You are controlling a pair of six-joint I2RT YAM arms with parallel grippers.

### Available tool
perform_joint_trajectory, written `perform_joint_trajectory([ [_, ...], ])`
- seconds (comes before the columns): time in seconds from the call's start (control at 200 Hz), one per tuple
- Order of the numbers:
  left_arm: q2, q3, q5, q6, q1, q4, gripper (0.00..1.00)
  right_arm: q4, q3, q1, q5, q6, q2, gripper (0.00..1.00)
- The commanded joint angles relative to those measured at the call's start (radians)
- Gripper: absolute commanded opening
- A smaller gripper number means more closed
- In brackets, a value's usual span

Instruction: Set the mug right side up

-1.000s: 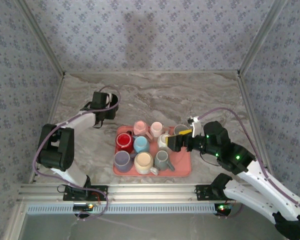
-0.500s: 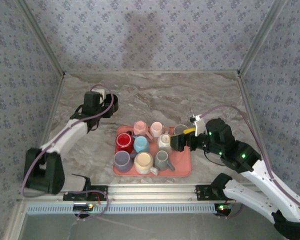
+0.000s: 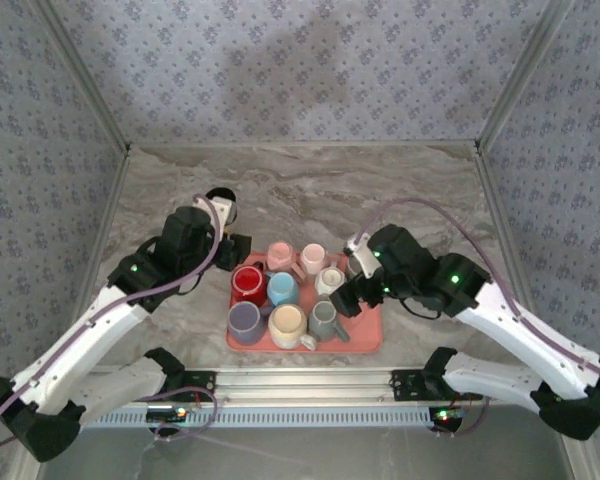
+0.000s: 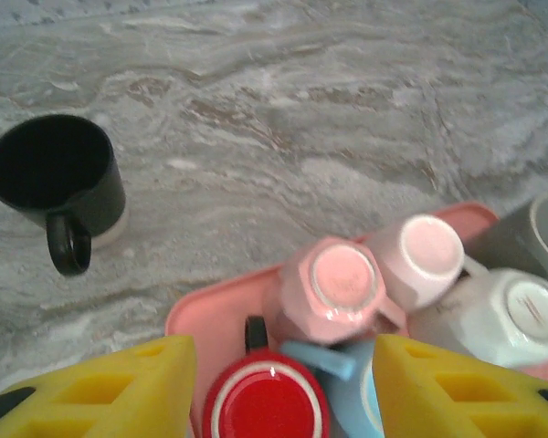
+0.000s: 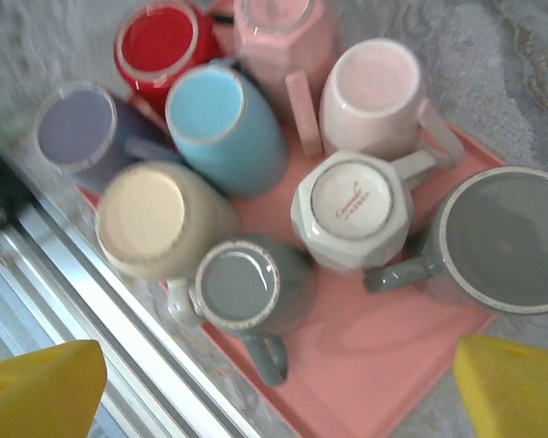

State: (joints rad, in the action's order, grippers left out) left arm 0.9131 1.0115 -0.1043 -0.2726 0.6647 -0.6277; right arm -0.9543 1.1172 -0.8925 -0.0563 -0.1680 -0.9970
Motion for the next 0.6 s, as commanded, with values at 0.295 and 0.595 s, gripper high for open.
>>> perform_joint_trajectory([
  [0.295, -0.228, -0.21, 0.032, 0.051, 0.005, 0.082, 0.54, -0.154, 0.116, -0.162, 0.044, 0.072, -0.28, 0.93],
  [0.595, -0.26, -0.217, 0.037, 0.082, 0.005, 0.06, 0.54, -0.101, 0.127, -0.184, 0.025, -0.026, -0.388, 0.88],
])
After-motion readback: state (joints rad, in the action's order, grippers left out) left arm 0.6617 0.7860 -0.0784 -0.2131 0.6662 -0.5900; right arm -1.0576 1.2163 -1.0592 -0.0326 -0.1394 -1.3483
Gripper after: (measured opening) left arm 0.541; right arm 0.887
